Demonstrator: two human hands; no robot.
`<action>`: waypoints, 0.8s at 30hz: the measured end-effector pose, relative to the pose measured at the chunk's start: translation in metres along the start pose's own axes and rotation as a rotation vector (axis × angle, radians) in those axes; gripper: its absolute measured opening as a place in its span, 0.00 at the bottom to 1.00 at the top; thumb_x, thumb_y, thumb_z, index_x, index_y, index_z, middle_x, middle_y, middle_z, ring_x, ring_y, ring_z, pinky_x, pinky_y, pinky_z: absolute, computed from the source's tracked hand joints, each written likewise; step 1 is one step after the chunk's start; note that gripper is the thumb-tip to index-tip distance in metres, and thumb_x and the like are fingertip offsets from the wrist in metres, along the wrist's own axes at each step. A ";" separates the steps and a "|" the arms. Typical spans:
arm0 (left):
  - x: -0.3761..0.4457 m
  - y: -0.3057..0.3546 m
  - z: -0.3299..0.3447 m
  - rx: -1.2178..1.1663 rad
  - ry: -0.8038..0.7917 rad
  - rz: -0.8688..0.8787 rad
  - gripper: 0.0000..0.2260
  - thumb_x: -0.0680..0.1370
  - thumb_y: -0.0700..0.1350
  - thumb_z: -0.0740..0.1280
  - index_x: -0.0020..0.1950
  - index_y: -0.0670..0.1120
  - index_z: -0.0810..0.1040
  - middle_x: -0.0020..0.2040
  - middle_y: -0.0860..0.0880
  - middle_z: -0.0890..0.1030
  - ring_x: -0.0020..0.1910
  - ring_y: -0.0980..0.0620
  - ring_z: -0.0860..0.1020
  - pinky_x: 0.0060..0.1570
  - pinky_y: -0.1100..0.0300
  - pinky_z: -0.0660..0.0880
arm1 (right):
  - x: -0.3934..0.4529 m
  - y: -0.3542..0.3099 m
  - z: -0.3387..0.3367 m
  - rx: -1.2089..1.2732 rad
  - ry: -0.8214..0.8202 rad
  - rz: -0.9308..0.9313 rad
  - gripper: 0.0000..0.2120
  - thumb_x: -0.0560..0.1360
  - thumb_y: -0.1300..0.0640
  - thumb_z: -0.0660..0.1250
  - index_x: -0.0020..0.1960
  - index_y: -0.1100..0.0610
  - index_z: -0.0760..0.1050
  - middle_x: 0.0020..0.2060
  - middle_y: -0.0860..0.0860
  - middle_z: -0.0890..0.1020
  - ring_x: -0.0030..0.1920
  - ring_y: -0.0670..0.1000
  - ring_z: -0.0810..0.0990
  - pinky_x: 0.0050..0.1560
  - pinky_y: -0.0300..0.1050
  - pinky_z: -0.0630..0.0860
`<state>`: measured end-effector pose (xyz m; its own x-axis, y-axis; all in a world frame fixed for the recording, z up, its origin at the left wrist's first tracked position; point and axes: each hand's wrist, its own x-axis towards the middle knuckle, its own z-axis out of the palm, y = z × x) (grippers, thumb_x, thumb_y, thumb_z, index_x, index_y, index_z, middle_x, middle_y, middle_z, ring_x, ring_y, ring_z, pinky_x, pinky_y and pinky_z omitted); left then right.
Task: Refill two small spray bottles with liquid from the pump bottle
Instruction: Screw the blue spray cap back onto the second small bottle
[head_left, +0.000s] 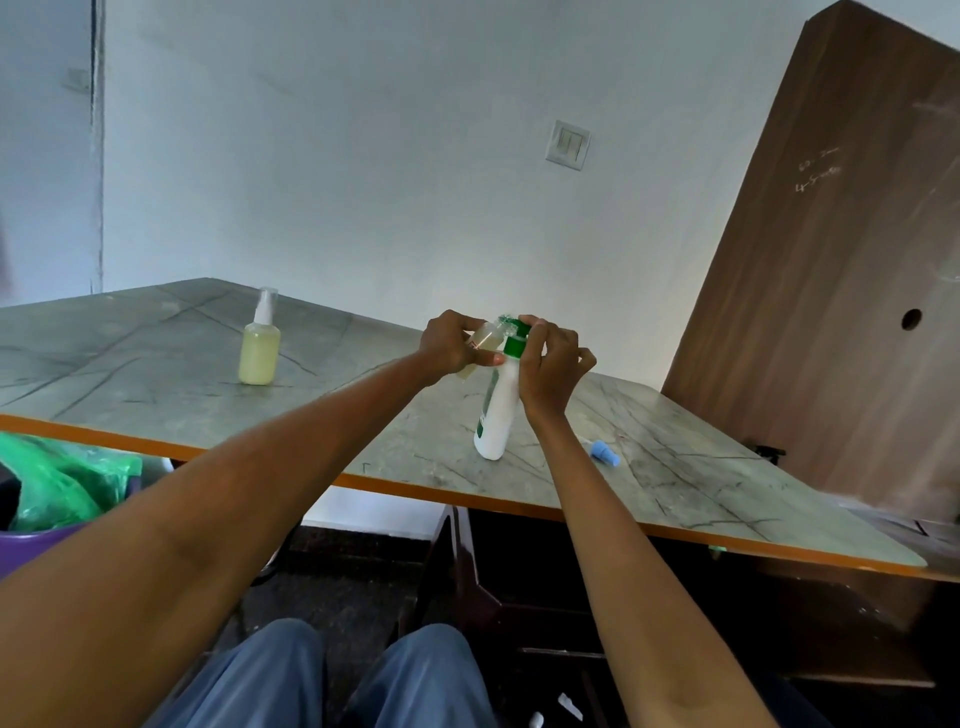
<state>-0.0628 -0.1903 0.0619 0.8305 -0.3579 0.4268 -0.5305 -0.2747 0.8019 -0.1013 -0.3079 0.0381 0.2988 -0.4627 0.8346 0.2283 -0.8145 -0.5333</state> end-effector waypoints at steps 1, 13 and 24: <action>-0.001 0.000 0.000 -0.002 0.007 0.001 0.26 0.67 0.46 0.76 0.63 0.42 0.76 0.60 0.43 0.79 0.57 0.45 0.76 0.47 0.59 0.70 | 0.002 -0.002 -0.002 0.018 -0.021 0.020 0.24 0.76 0.52 0.47 0.51 0.53 0.82 0.46 0.50 0.83 0.52 0.48 0.75 0.58 0.45 0.58; -0.024 -0.025 -0.006 -0.019 0.014 -0.120 0.23 0.68 0.41 0.75 0.61 0.37 0.76 0.58 0.40 0.78 0.52 0.47 0.74 0.49 0.59 0.69 | 0.029 0.021 -0.042 0.262 -0.075 0.336 0.16 0.79 0.60 0.55 0.63 0.59 0.74 0.59 0.56 0.79 0.60 0.54 0.76 0.60 0.44 0.71; -0.041 -0.059 -0.021 0.041 0.057 -0.271 0.24 0.71 0.41 0.72 0.64 0.36 0.72 0.64 0.39 0.74 0.63 0.41 0.72 0.60 0.54 0.70 | 0.013 0.105 -0.083 -0.575 -0.608 0.433 0.06 0.68 0.60 0.65 0.33 0.54 0.73 0.40 0.55 0.77 0.44 0.56 0.77 0.43 0.44 0.70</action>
<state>-0.0619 -0.1409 0.0063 0.9506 -0.2161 0.2228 -0.2933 -0.3898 0.8730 -0.1501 -0.4283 0.0048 0.7200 -0.6359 0.2779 -0.4597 -0.7370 -0.4954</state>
